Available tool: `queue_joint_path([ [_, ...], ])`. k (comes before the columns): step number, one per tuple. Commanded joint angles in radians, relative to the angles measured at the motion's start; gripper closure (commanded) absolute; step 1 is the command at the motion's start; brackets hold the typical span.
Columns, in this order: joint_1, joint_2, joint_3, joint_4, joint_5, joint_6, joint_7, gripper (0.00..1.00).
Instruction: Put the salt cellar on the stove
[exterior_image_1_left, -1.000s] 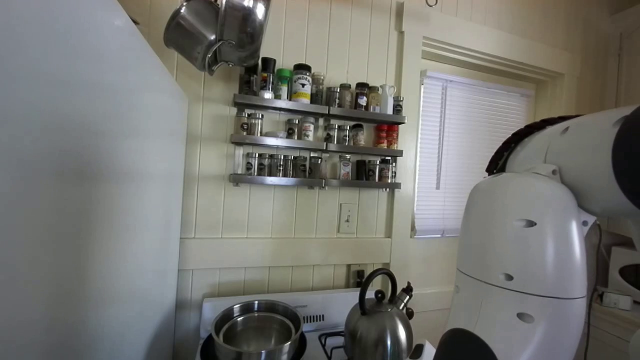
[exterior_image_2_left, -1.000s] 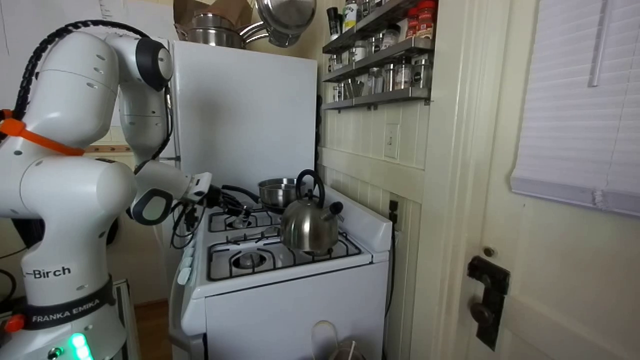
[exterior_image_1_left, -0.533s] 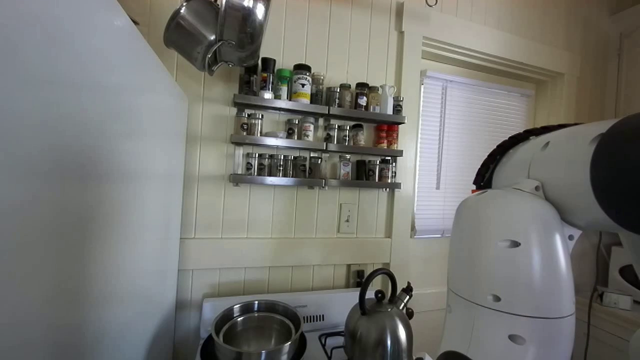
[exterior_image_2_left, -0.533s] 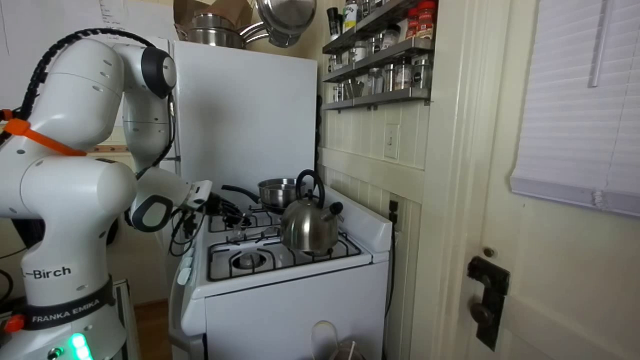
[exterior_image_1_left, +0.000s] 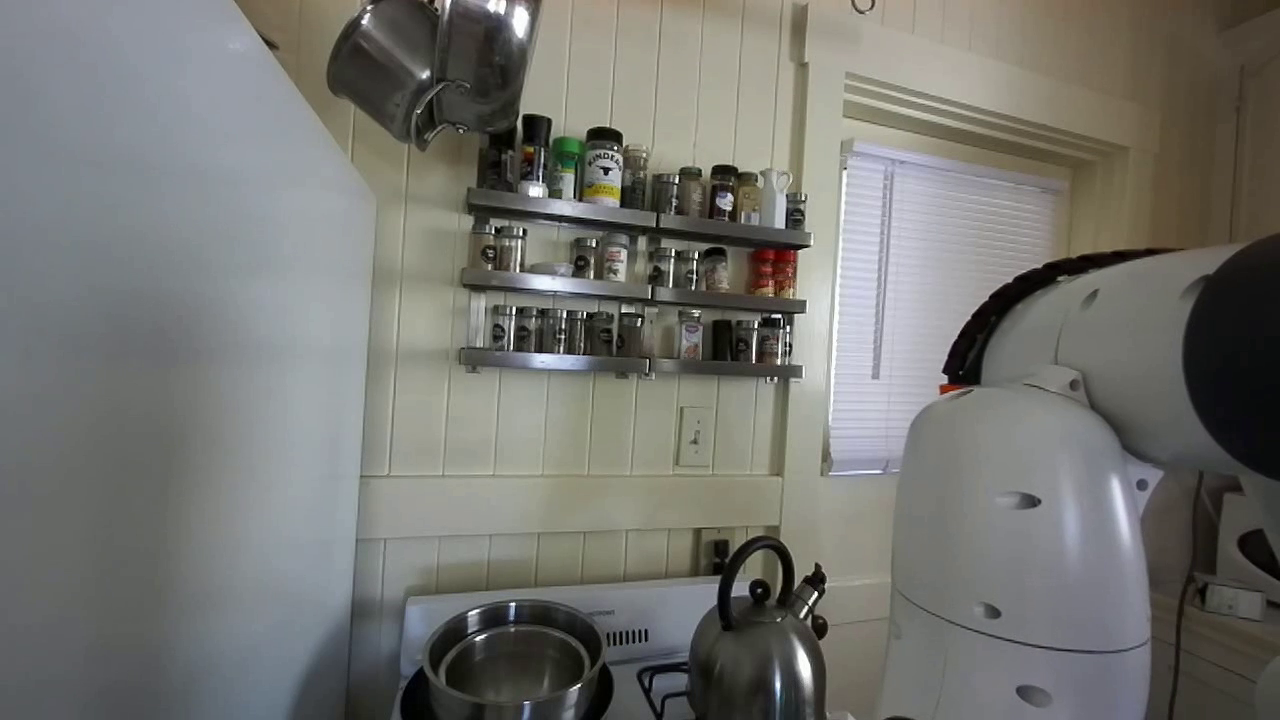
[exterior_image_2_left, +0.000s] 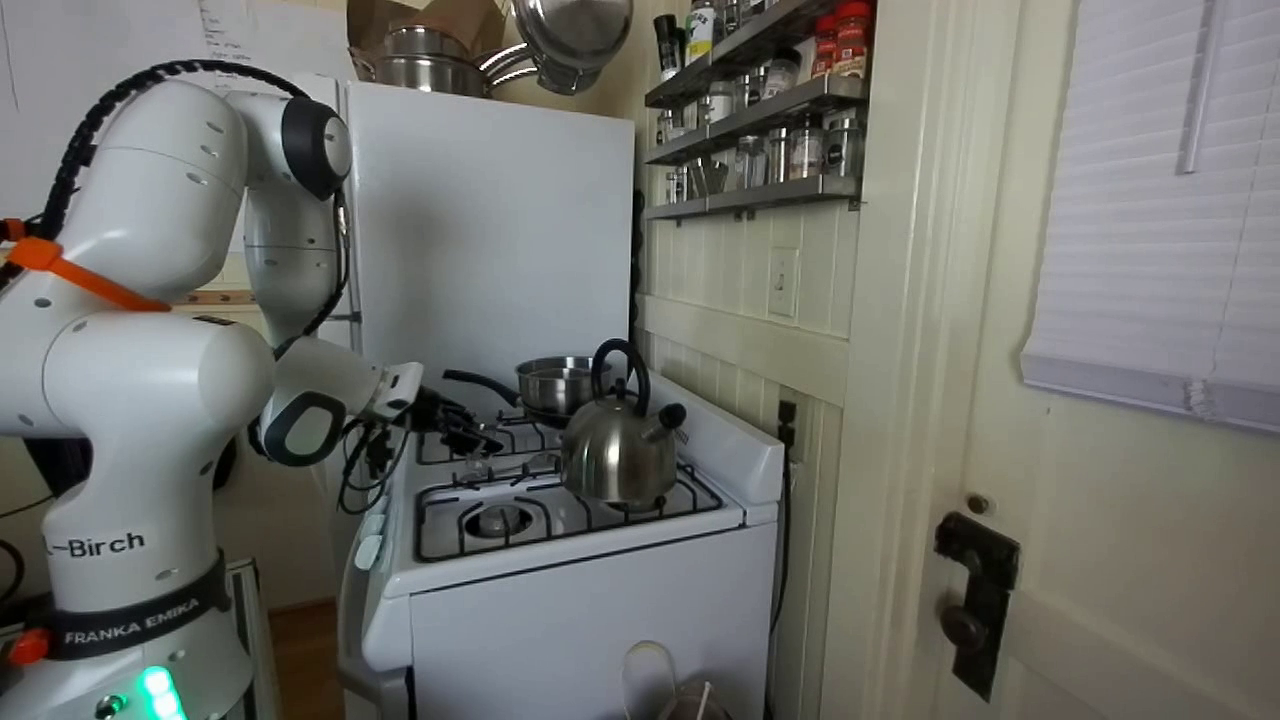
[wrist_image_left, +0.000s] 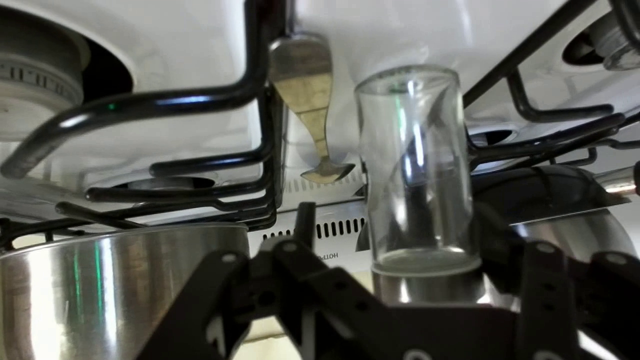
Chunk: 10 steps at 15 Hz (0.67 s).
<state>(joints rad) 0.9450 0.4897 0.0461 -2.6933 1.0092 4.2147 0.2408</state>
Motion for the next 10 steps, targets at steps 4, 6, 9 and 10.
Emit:
queue_joint_path([
  [4, 0.009, 0.028, 0.011, 0.004, -0.013, 0.028, 0.029, 0.0],
  [6, 0.016, 0.01, 0.019, 0.003, -0.003, 0.024, 0.019, 0.0],
  [9, -0.032, -0.099, 0.148, -0.009, 0.11, -0.04, -0.054, 0.0],
  [10, -0.035, -0.132, 0.183, -0.011, 0.168, -0.057, -0.082, 0.0],
])
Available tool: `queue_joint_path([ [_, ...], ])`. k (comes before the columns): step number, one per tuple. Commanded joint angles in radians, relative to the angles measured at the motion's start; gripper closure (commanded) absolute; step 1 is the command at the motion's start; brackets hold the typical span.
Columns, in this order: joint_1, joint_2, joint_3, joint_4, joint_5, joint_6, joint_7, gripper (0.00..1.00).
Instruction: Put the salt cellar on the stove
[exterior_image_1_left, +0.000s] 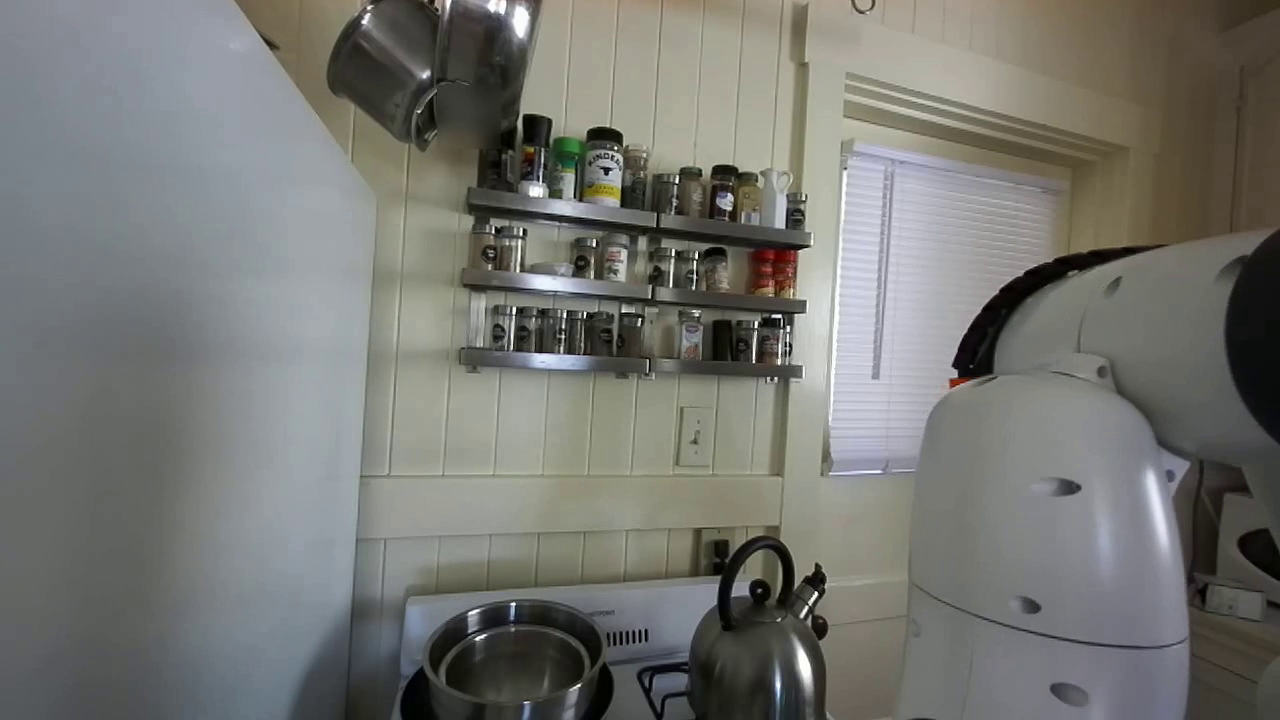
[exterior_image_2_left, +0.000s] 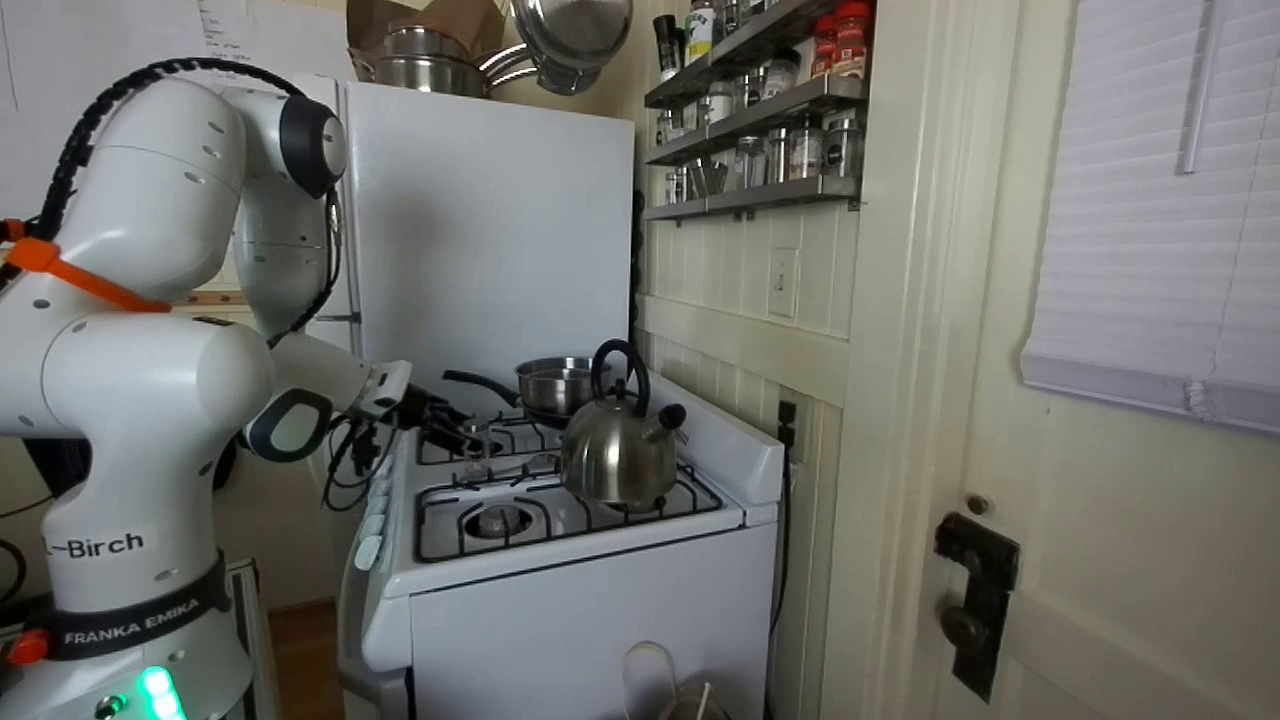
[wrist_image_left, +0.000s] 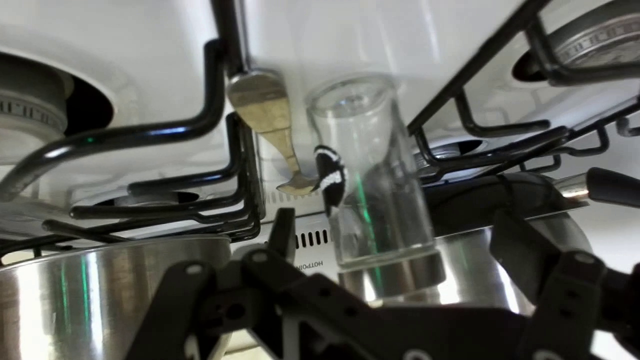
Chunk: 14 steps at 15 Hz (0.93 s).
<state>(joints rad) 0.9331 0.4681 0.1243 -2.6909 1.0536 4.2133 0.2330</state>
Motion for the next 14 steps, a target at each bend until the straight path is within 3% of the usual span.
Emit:
queue_joint_path([
  [1, -0.025, -0.153, 0.142, -0.018, 0.208, -0.083, -0.117, 0.0],
  [5, -0.038, -0.252, 0.234, 0.002, 0.526, -0.122, -0.302, 0.0],
  [8, -0.064, -0.442, 0.308, -0.012, 0.719, -0.267, -0.465, 0.0],
  [12, -0.113, -0.649, 0.294, -0.049, 0.791, -0.464, -0.689, 0.0],
  [14, -0.092, -0.764, 0.221, -0.081, 0.847, -0.608, -0.84, 0.0],
])
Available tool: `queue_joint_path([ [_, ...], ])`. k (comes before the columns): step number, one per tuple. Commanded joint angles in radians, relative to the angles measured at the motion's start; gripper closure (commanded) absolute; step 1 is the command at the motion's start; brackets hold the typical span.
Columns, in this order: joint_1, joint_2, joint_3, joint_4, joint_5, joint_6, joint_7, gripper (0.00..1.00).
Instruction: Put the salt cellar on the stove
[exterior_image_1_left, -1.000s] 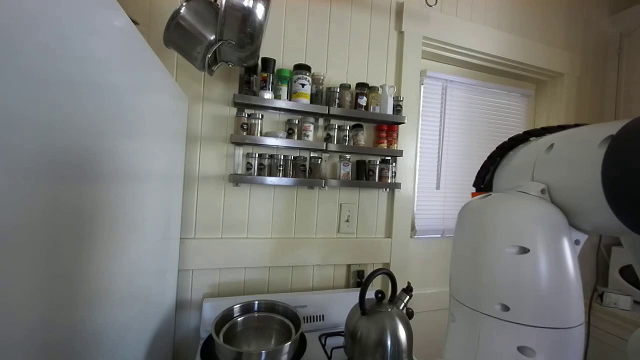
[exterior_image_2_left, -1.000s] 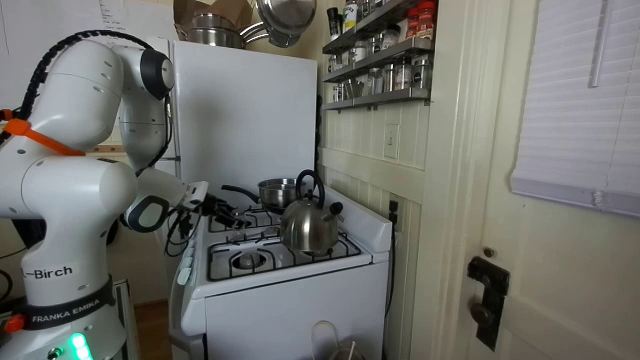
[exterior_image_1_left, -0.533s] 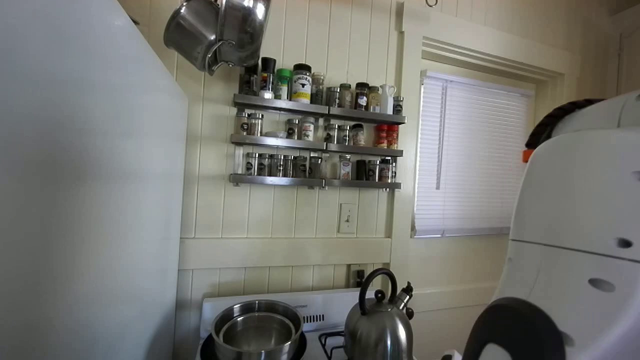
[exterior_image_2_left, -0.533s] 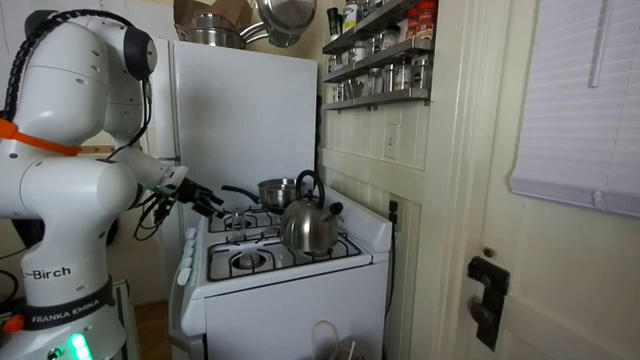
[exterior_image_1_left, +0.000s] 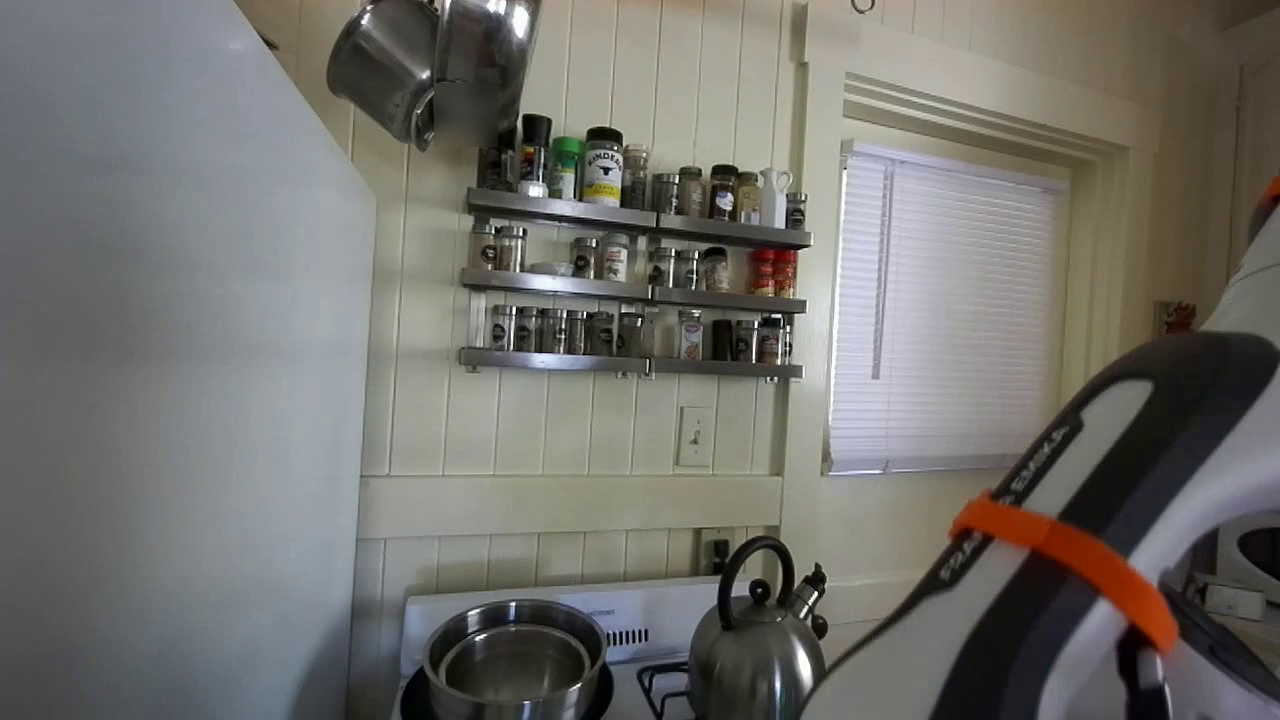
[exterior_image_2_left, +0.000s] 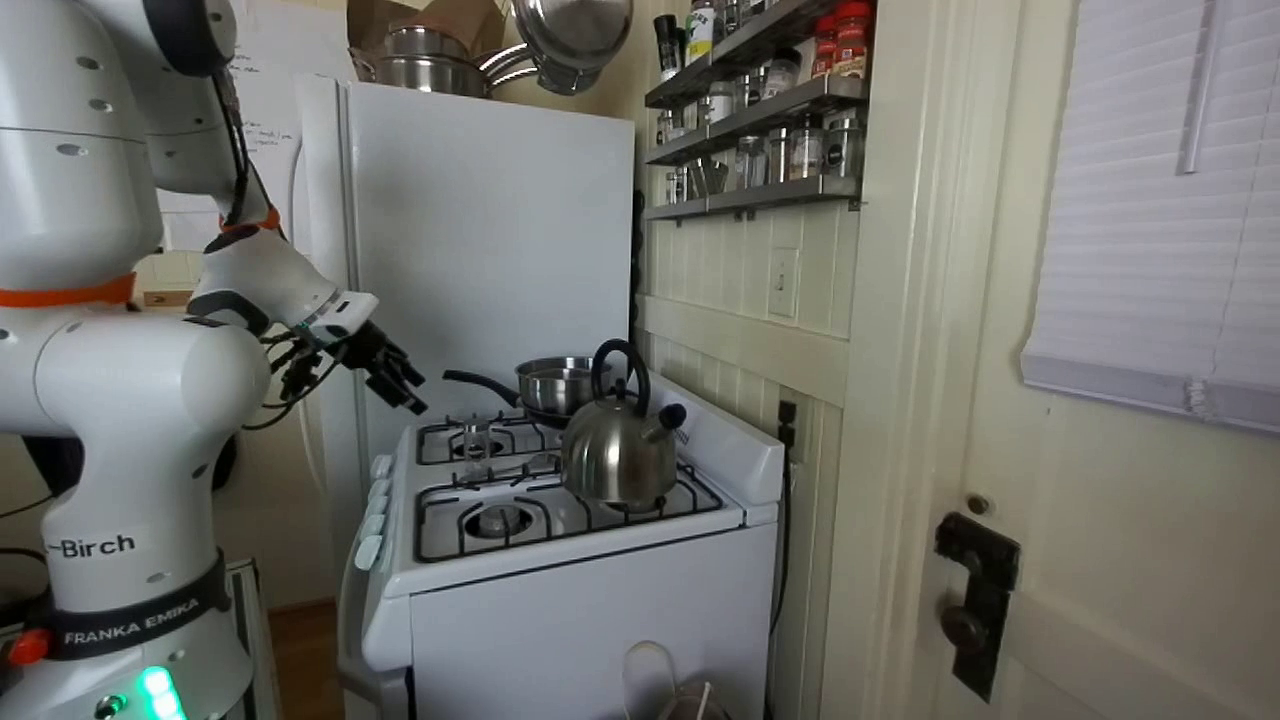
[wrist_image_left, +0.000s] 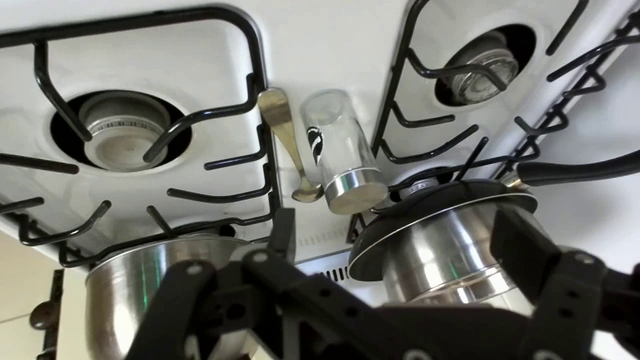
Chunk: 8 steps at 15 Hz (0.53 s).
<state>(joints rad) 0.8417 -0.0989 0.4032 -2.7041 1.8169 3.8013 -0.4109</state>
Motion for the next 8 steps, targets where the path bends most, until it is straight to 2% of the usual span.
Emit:
queue_joint_path([
  [1, 0.015, -0.252, -0.095, -0.097, 0.117, -0.257, -0.269, 0.0],
  [2, 0.038, -0.283, -0.146, -0.111, 0.147, -0.311, -0.343, 0.0],
  [3, 0.076, -0.231, -0.209, -0.045, 0.184, -0.334, -0.421, 0.0],
  [4, 0.129, -0.224, -0.285, -0.054, 0.224, -0.364, -0.498, 0.0],
  [6, 0.287, -0.208, -0.453, -0.052, 0.349, -0.363, -0.654, 0.0],
  [8, 0.432, -0.217, -0.586, -0.052, 0.501, -0.289, -0.813, 0.0],
])
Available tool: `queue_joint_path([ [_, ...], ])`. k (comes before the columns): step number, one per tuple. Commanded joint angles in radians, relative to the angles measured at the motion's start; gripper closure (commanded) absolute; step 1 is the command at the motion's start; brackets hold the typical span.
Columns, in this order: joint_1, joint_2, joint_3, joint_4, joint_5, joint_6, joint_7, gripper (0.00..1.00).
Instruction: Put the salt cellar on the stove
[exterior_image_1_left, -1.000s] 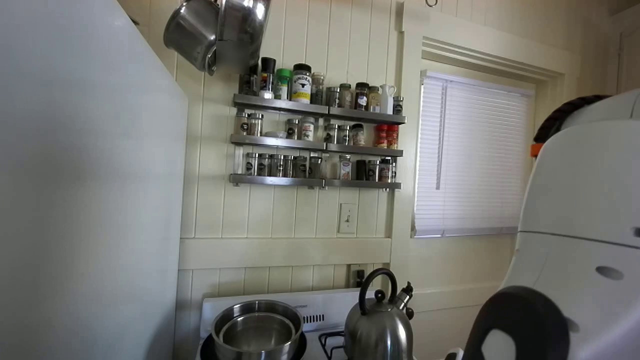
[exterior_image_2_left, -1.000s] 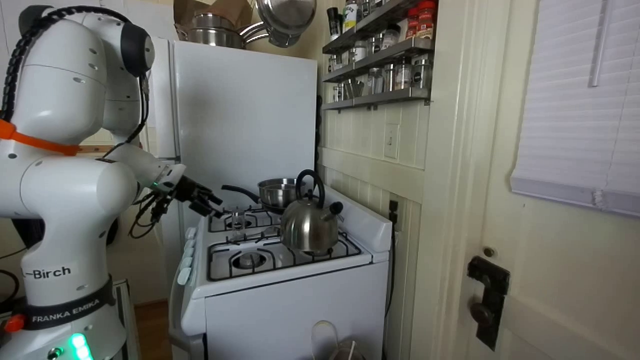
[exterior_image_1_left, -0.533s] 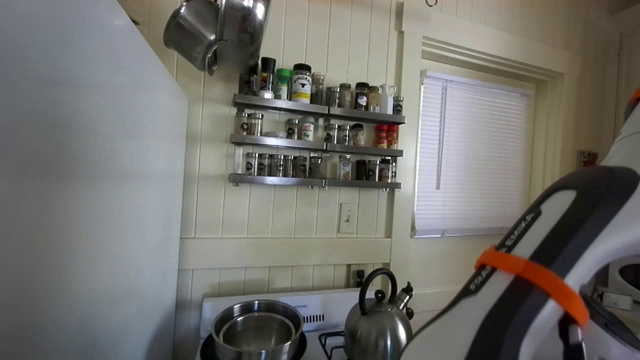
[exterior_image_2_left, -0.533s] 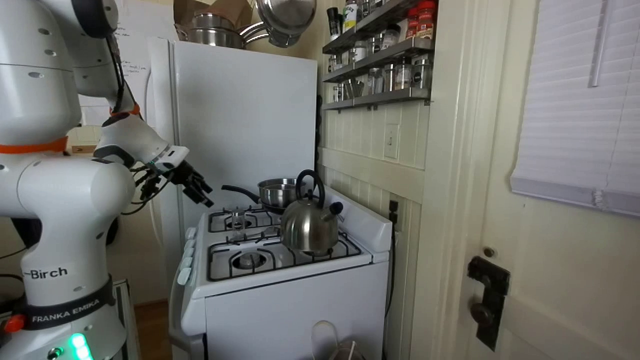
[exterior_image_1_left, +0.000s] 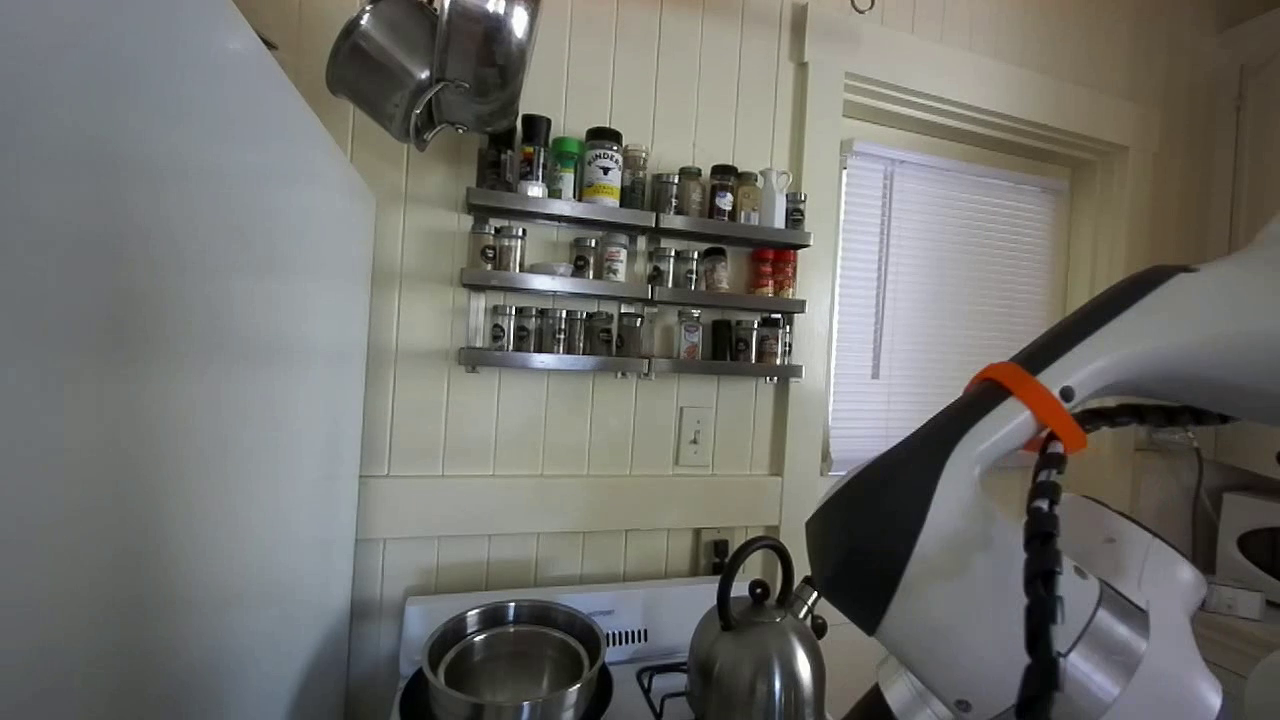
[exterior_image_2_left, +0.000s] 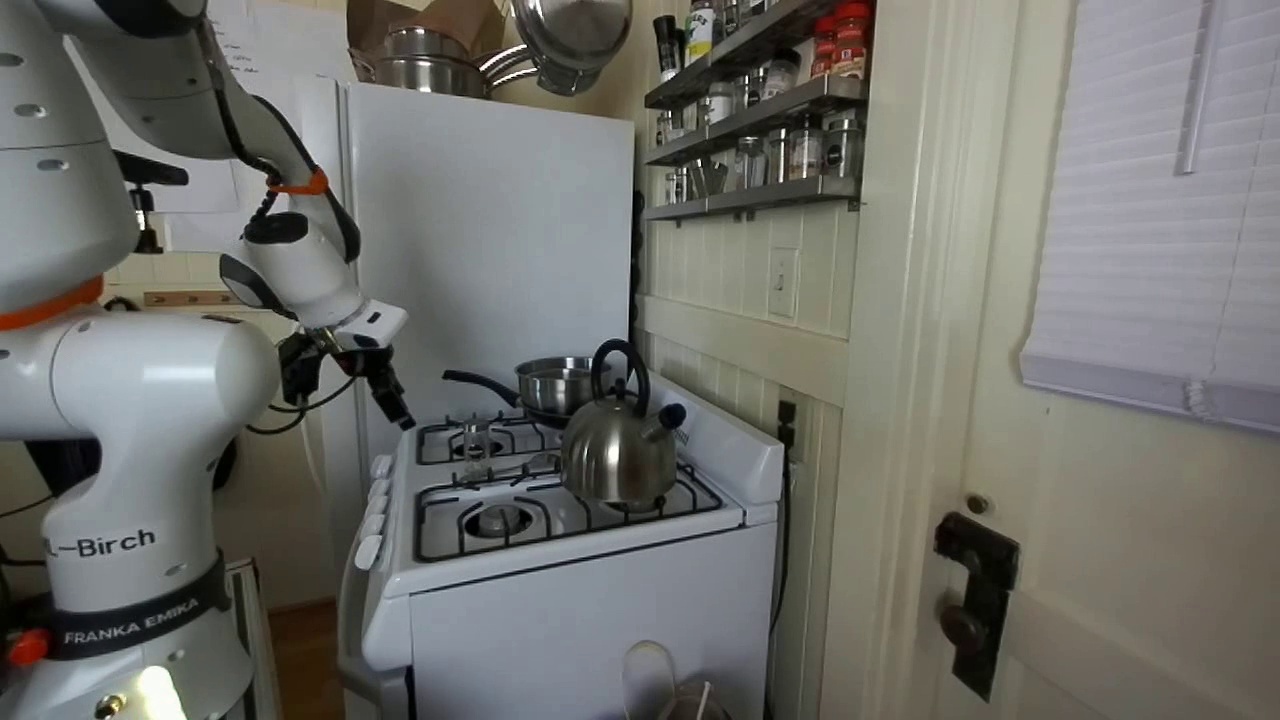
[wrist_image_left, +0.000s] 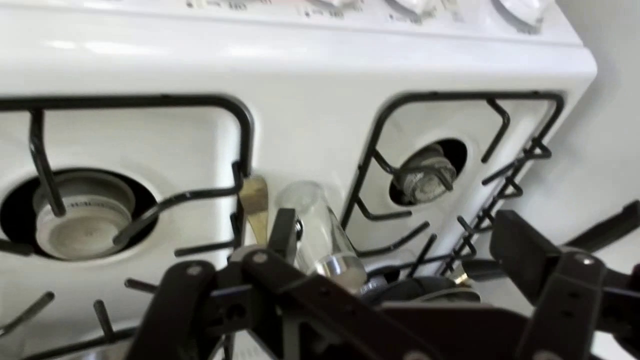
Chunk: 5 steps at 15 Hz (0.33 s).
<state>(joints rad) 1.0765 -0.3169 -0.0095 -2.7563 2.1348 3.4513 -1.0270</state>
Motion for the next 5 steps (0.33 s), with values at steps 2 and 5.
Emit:
queue_joint_path([
  [2, 0.13, 0.005, -0.127, -0.001, 0.119, 0.028, -0.136, 0.0],
  [5, 0.18, 0.005, -0.163, -0.001, 0.146, 0.042, -0.163, 0.0],
])
